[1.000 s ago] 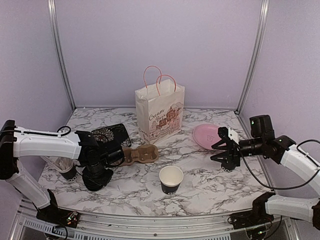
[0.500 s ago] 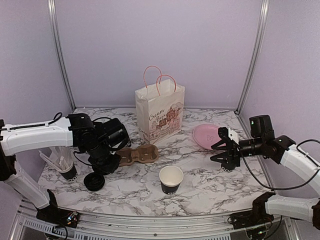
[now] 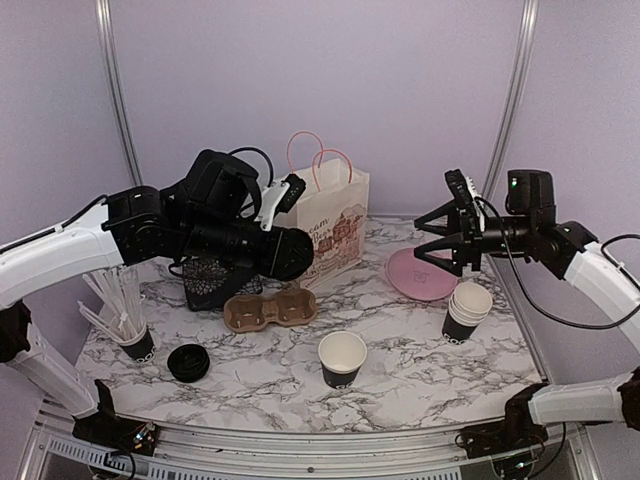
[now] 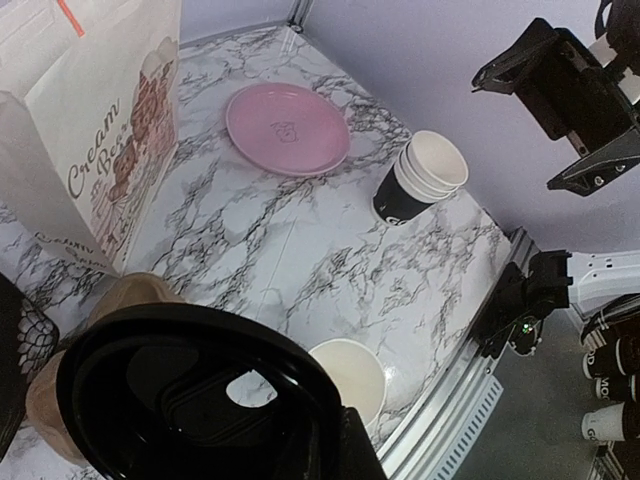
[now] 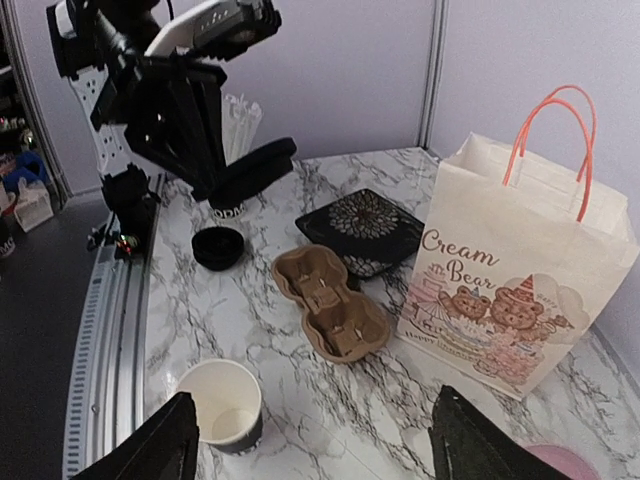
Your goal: Pack the takeout coffee
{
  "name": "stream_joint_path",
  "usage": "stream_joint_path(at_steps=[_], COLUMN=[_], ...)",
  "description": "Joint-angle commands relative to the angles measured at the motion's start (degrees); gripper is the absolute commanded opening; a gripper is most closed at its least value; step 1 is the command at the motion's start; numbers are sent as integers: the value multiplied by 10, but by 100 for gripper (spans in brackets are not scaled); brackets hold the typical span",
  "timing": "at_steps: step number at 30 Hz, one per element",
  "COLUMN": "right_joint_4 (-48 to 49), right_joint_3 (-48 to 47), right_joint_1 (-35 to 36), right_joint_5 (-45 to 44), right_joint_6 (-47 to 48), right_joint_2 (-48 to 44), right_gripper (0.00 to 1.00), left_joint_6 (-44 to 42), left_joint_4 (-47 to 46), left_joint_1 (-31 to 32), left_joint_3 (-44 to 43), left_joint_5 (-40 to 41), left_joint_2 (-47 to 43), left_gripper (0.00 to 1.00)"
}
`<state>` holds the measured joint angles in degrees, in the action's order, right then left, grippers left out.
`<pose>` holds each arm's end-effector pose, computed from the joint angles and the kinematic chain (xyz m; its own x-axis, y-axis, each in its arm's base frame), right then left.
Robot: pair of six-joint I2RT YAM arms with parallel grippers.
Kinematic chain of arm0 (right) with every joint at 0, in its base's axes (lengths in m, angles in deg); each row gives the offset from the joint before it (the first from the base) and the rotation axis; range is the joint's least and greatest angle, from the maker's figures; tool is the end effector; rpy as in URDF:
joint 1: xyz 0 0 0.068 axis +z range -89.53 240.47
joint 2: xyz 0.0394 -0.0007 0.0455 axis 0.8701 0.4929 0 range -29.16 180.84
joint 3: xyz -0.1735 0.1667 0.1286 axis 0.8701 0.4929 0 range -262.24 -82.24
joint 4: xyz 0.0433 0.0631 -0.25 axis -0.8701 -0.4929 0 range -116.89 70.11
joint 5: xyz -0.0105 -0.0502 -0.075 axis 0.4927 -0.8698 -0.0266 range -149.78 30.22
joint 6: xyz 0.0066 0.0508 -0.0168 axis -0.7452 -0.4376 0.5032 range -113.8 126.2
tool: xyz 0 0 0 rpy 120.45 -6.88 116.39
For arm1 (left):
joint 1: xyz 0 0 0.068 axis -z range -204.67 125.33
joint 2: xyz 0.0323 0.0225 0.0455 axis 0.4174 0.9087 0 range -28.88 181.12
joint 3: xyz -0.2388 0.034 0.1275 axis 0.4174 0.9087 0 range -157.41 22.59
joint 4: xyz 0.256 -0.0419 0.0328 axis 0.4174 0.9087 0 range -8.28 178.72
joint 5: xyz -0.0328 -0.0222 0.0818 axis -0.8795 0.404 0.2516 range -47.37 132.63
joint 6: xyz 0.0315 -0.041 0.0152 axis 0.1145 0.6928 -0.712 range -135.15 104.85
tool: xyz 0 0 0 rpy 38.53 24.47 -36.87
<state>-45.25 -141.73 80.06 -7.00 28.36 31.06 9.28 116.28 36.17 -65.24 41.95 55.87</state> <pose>0.1981 0.1006 0.3575 -0.0534 -0.2611 -0.9638 -0.9681 0.2500 -0.0141 0.1608 -0.2890 0.3923 -0.5949 0.2174 -0.7738 0.6943 0.6241 -0.3584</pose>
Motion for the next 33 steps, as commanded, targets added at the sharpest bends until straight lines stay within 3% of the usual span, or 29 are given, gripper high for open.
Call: stream_joint_path(at_steps=[1,5,8,10,14,18,25,33], right_joint_4=[98,149,184,271,397,373,487,483], right_joint_3=[-39,-68,-85,-73,-73,-108,-94,-110], right_joint_1=[5,42,71,75,86,114,135,152], right_joint_5=[81,98,111,134,169,179,211,213], right_joint_6=[-162,-230,-276,-361,-488,-481,-567,-572], right_joint_2=[55,104,133,148,192,225,239,256], right_gripper=[80,82,95,97,97,98,99,99], left_joint_6=[3,11,26,34,35,39,44,49], left_joint_4=[-226,-315,-432,-490,-519,-540,-561,-575], left_joint_1=[0,1,1,1,1,1,1,7], left_joint_3=[55,94,161,189,202,209,204,193], left_joint_5=[-55,-69,-77,-83,-105,-124,-166,-191], left_joint_2=[-31,-45,-76,-90,-90,-82,-67,-44], left_gripper=[0,0,0,0,0,0,0,0])
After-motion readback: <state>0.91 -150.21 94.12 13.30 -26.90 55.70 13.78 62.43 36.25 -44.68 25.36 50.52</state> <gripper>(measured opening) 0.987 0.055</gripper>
